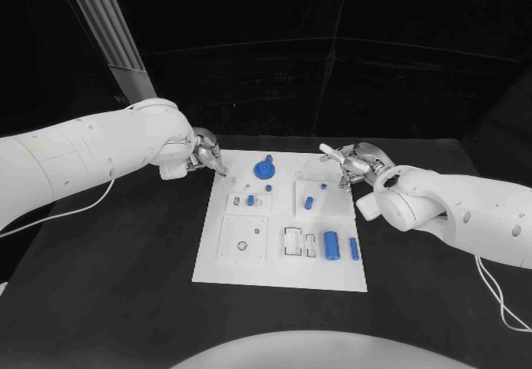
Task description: Assemble the parts on the task board
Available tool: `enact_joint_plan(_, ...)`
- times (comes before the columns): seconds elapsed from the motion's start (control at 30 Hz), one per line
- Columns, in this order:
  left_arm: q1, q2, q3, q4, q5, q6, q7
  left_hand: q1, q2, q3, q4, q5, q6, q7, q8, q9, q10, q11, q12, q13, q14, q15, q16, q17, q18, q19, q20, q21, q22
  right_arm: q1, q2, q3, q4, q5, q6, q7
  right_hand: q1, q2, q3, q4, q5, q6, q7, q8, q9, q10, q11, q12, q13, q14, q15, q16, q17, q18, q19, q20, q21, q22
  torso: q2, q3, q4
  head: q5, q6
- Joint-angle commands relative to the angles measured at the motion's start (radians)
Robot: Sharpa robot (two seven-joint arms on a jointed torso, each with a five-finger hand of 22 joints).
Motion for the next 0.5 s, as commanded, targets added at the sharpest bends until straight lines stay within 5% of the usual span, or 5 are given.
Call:
enact_joint_plan(0.03, 0.005, -0.016, 0.000, 0.025, 0.027, 0.018, -0.013, -0.004, -0.014, 0.013, -0.003, -0.006, 0.040, -0.033, 0.005, 0.013, 0.103, -0.006, 0.001, 0.263, 0.106, -0.007, 0.003, 0.263, -0.007, 0.105, -0.002, 0.004, 0.263, 0.002, -0.002, 0.000, 0.002, -0.002, -0.012, 0.006, 0.013, 0.000, -0.007, 0.000, 0.007, 0.002, 0.024, 0.005, 0.000, 0.108, -0.006, 0.003, 0.260, 0.106, -0.008, 0.002, 0.263, 0.007, -0.003, -0.005, -0.006, 0.075, 0.001, 0.0004, -0.0003, 0.000, -0.002)
enact_joint_plan(0.5, 0.007, -0.062, 0.000, 0.113, 0.047, 0.025, -0.040, -0.017, -0.020, 0.008, 0.007, -0.009, 0.040, -0.036, 0.008, 0.017, 0.103, -0.009, 0.001, 0.263, 0.106, -0.008, 0.003, 0.263, -0.007, 0.105, -0.005, 0.004, 0.263, 0.002, 0.000, 0.000, 0.000, -0.002, -0.015, 0.008, 0.013, 0.000, -0.007, 0.000, 0.007, 0.002, 0.024, 0.005, 0.000, 0.108, -0.006, 0.003, 0.260, 0.106, -0.008, 0.002, 0.263, 0.007, -0.003, -0.005, -0.006, 0.075, 0.001, 0.0002, -0.0006, 0.006, -0.008)
